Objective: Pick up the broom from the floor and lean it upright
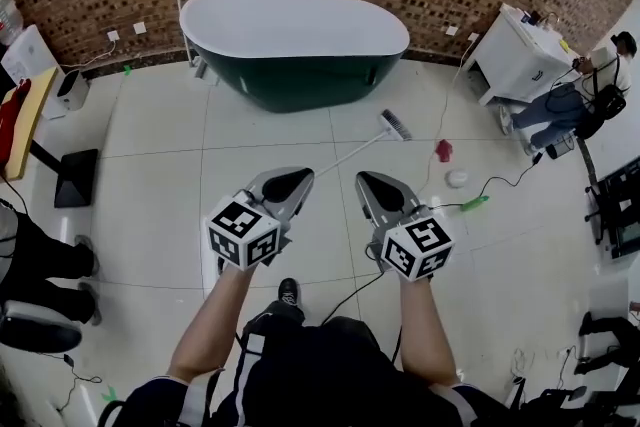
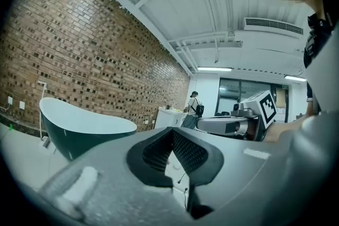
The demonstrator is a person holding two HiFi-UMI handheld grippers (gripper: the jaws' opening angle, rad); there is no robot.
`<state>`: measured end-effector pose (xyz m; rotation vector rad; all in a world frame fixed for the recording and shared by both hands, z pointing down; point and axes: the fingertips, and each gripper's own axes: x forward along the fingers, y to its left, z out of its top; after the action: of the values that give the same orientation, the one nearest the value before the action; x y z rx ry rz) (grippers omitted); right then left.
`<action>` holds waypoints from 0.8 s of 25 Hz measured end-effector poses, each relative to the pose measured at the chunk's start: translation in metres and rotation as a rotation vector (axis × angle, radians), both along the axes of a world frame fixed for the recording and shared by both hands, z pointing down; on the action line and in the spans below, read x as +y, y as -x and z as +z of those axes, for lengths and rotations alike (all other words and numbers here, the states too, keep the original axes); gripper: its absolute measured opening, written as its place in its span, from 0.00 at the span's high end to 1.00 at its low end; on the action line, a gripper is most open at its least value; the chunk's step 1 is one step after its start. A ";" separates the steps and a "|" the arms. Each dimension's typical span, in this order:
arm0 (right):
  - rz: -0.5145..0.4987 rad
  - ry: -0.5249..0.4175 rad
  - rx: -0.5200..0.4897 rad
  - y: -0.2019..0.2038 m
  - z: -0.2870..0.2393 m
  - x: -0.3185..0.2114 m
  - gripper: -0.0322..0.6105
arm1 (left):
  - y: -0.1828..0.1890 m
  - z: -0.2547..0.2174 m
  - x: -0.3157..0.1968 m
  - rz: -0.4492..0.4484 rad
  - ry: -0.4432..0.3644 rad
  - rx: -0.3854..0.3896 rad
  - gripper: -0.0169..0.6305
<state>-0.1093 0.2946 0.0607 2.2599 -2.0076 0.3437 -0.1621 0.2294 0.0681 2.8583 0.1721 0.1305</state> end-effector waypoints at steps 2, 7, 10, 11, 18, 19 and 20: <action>0.003 0.001 0.003 -0.008 0.001 -0.019 0.94 | -0.009 0.006 -0.019 0.006 0.006 -0.011 0.98; -0.006 0.033 -0.001 -0.033 0.012 -0.050 0.94 | -0.034 0.022 -0.046 0.013 0.030 -0.037 0.98; -0.014 0.042 -0.021 -0.052 0.022 -0.063 0.94 | -0.052 0.034 -0.057 0.015 0.039 -0.052 0.98; -0.017 0.046 -0.029 -0.059 0.027 -0.068 0.94 | -0.058 0.039 -0.061 0.013 0.043 -0.057 0.98; -0.124 0.108 -0.076 -0.107 0.077 -0.095 0.94 | -0.107 0.083 -0.088 -0.069 0.074 -0.126 0.98; -0.147 0.115 -0.090 -0.118 0.083 -0.101 0.94 | -0.117 0.089 -0.092 -0.085 0.079 -0.137 0.98; -0.169 0.116 -0.106 -0.130 0.089 -0.108 0.94 | -0.129 0.094 -0.097 -0.097 0.082 -0.146 0.98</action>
<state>0.0209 0.1867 0.1495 2.0270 -2.1501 0.5586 -0.0331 0.1328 0.1618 2.7556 0.0084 0.3036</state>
